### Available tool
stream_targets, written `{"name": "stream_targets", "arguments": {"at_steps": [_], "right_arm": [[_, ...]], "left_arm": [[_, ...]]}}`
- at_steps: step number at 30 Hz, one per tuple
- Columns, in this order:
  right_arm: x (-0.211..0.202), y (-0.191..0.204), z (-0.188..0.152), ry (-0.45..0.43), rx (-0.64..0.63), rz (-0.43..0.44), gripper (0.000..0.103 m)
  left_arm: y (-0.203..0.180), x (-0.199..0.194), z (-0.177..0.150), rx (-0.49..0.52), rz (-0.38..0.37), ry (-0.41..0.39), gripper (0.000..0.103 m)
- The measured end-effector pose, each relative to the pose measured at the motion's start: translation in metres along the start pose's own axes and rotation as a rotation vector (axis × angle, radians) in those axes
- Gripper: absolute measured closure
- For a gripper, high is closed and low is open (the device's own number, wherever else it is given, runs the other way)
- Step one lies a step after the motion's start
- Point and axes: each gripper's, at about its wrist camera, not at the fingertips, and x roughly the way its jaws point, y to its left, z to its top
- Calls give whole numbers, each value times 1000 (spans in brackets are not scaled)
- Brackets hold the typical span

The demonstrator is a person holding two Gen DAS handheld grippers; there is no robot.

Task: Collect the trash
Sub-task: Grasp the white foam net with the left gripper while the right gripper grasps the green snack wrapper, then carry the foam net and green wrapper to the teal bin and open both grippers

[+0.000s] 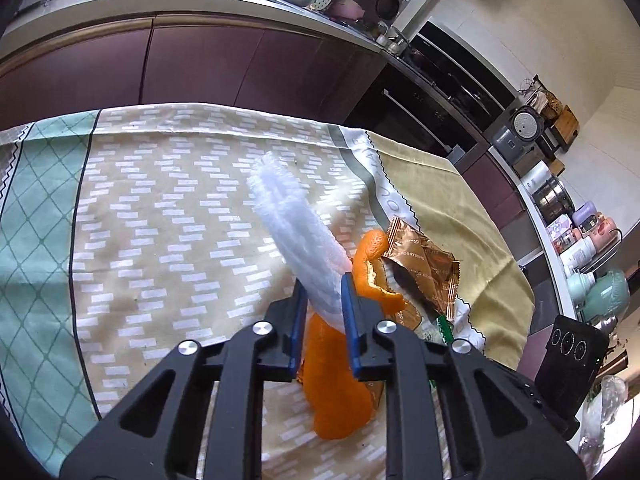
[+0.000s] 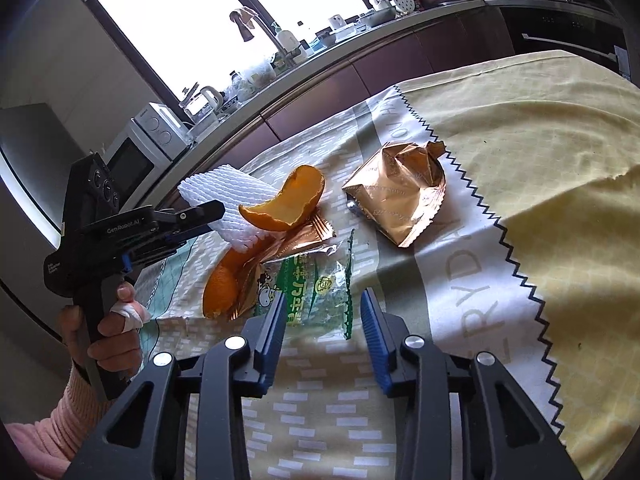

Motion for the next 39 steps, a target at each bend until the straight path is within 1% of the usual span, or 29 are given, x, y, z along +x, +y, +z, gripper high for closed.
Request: {"name": "stream_targets", "arguments": {"at_steps": [1, 3, 5, 10, 16, 20, 23, 26, 29, 31, 34, 39], "right_arm": [[0, 0, 0, 1, 2, 3, 78], [-1, -1, 0, -2, 3, 5, 86], [-4, 0, -1, -10, 6, 16, 89], [-18, 6, -1, -33, -13, 38, 91], [-35, 25, 2, -58, -50, 84, 92], [-37, 51, 6, -61, -99, 136, 92], [-32, 77, 9, -51, -150, 186, 92], [-16, 110, 11, -23, -207, 239, 92], [6, 148, 11, 20, -264, 298, 92], [22, 176, 10, 50, -313, 337, 92], [48, 221, 6, 103, -378, 402, 92], [90, 293, -6, 193, -471, 499, 92]], "left_arm": [[1, 0, -1, -3, -1, -1, 91], [3, -1, -3, -8, -5, -2, 92], [2, -5, -5, 0, -9, -16, 93], [0, -30, -12, 38, 6, -52, 93], [10, -83, -24, 67, 24, -124, 93], [24, -124, -37, 71, 44, -169, 93], [37, -159, -51, 74, 63, -211, 93], [55, -194, -68, 74, 118, -250, 93], [77, -231, -88, 54, 183, -286, 93], [92, -255, -100, 31, 228, -309, 93], [115, -294, -119, -3, 315, -352, 93], [159, -354, -147, -94, 442, -417, 93]]}}
